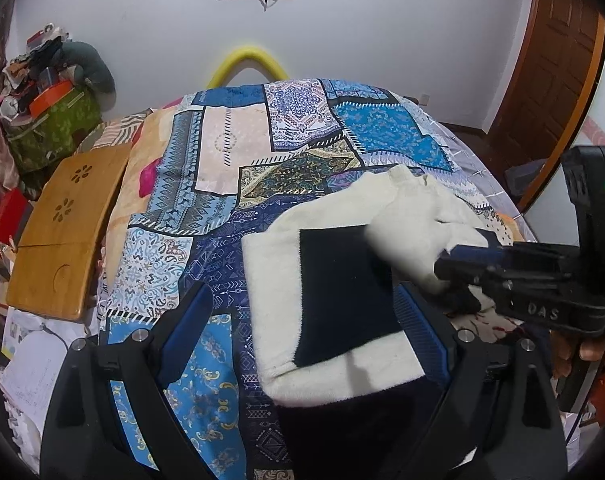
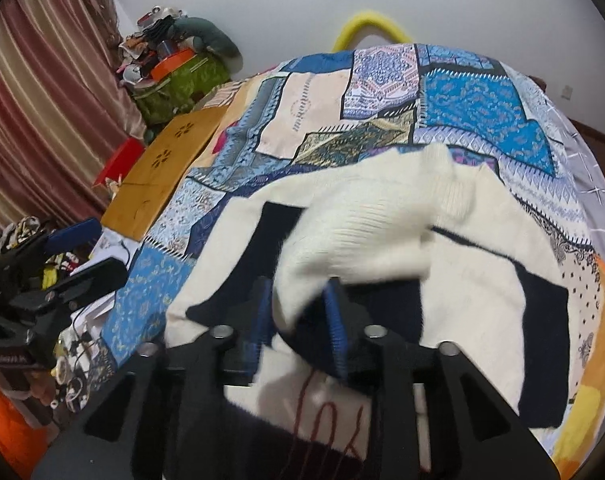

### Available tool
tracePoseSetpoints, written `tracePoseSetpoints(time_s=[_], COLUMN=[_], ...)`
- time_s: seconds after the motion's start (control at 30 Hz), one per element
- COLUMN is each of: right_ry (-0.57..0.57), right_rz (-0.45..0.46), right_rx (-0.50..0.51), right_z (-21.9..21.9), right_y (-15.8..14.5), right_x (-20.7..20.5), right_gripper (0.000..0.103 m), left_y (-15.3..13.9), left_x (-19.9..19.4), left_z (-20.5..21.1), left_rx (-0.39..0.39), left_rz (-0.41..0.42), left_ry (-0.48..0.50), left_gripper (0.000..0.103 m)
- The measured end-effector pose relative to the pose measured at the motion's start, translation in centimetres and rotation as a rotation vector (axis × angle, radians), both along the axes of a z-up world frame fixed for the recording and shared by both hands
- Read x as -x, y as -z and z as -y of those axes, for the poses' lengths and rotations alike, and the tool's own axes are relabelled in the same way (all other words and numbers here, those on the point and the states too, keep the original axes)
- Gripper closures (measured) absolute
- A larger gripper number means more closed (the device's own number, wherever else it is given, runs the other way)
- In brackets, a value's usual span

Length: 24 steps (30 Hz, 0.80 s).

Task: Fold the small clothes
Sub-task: 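Lower the sleeve onto the sweater and open the right gripper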

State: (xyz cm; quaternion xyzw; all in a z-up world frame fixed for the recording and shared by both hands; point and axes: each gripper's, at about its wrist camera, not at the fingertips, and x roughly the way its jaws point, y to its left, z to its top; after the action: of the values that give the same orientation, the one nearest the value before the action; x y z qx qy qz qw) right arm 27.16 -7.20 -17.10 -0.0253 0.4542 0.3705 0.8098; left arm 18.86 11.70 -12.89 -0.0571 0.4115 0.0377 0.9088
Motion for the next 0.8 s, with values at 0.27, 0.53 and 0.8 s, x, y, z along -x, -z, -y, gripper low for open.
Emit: tracePoseSetpoints(time_s=[0.27,0.53,0.8], right_ry=[0.031,0.161,0.285], right_rz=[0.087,0.198,0.234], right_rx=[-0.013,-0.003,0.048], right_z=[2.9,8.5,14.8], right_y=[-2.3,-4.6,-5.0], right_x=[1.0,1.1,0.4], right_gripper=[0.059,0.048,0.047], left_y=[-0.5,0.0,1.8], left_x=[-0.1,-1.4,-4.4], left_z=[0.9,2.6,5.8], left_rx=[0.0,0.029,0.027], left_rz=[0.01,-0.01,-0.073], left_ry=[0.012,0.042,0.089], left_gripper=[0.011,0.01,0.01])
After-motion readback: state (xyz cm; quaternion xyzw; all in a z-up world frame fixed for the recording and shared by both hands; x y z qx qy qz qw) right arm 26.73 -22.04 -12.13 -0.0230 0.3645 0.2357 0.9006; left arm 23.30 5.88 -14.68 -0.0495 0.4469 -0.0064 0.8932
